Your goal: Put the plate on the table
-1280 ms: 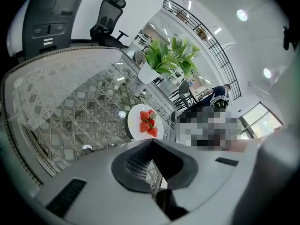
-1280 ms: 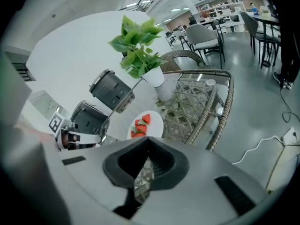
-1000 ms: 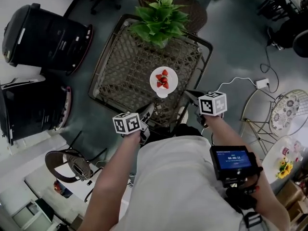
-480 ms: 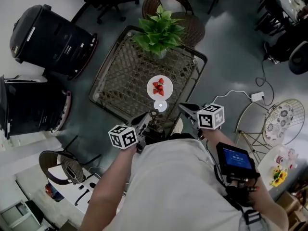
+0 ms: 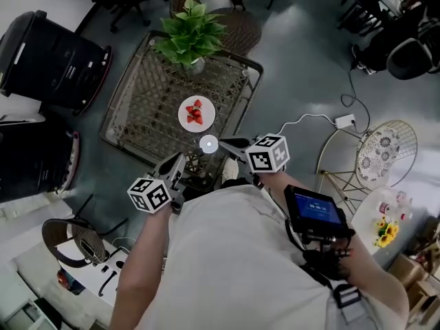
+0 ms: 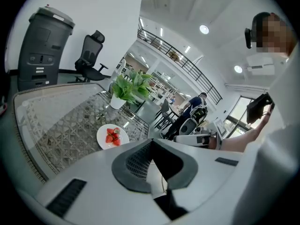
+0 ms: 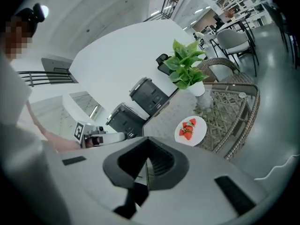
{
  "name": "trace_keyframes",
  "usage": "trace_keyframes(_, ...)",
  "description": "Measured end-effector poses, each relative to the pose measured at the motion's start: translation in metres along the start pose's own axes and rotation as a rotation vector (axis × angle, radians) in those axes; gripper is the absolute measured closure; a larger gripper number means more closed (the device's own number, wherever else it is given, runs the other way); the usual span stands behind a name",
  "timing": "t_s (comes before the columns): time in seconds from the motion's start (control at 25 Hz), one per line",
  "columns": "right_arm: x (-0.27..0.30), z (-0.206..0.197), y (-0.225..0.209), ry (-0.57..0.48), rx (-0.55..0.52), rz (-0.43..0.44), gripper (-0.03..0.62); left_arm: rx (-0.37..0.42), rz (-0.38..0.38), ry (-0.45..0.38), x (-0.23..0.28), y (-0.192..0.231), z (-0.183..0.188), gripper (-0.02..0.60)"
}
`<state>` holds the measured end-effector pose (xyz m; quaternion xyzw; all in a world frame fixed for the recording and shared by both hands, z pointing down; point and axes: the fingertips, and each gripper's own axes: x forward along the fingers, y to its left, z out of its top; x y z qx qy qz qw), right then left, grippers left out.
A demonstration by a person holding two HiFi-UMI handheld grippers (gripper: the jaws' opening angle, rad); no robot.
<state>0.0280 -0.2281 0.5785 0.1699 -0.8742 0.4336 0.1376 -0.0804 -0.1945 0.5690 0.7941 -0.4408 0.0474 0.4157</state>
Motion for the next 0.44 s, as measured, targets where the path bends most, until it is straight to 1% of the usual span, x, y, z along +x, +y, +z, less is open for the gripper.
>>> trace_keyframes(0.44,-0.008,-0.0077,0.0027,0.003,-0.006,0.0,0.589,0.022,-0.002,0.024,-0.0021,-0.0101,-0.0047,0.577)
